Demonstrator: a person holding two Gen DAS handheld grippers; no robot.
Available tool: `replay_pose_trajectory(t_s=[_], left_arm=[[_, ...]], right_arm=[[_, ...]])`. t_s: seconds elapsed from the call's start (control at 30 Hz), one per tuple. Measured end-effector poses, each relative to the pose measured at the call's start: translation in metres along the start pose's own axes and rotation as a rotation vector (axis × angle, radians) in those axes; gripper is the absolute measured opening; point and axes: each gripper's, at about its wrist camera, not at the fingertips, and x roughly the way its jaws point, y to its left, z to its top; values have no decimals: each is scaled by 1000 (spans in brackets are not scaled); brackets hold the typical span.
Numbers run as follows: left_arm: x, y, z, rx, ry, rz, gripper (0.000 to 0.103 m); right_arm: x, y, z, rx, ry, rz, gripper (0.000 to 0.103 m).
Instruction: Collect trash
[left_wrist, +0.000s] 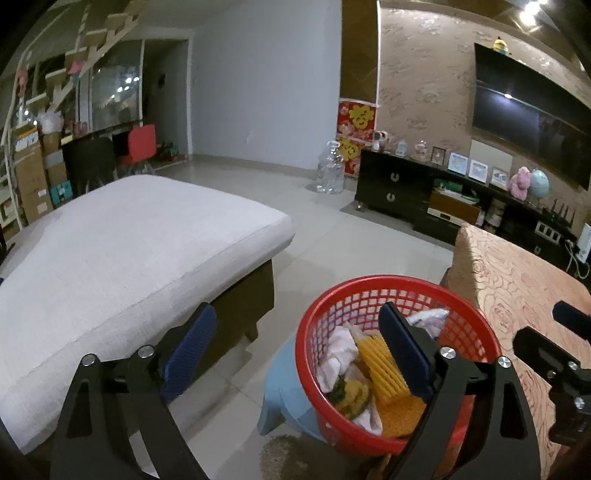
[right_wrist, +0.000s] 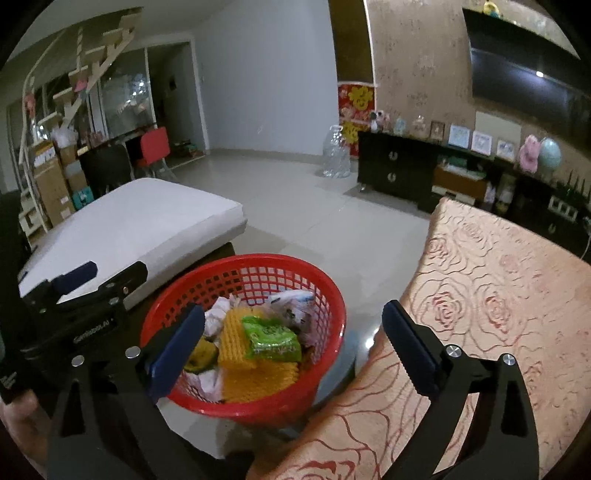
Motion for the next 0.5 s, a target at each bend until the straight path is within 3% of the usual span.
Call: replay_pose_trajectory(t_s=[0.5], left_arm=[[-49, -11, -23, 85, -9, 5, 92]], right_arm=[[-41, 2, -15, 79, -21, 32, 96]])
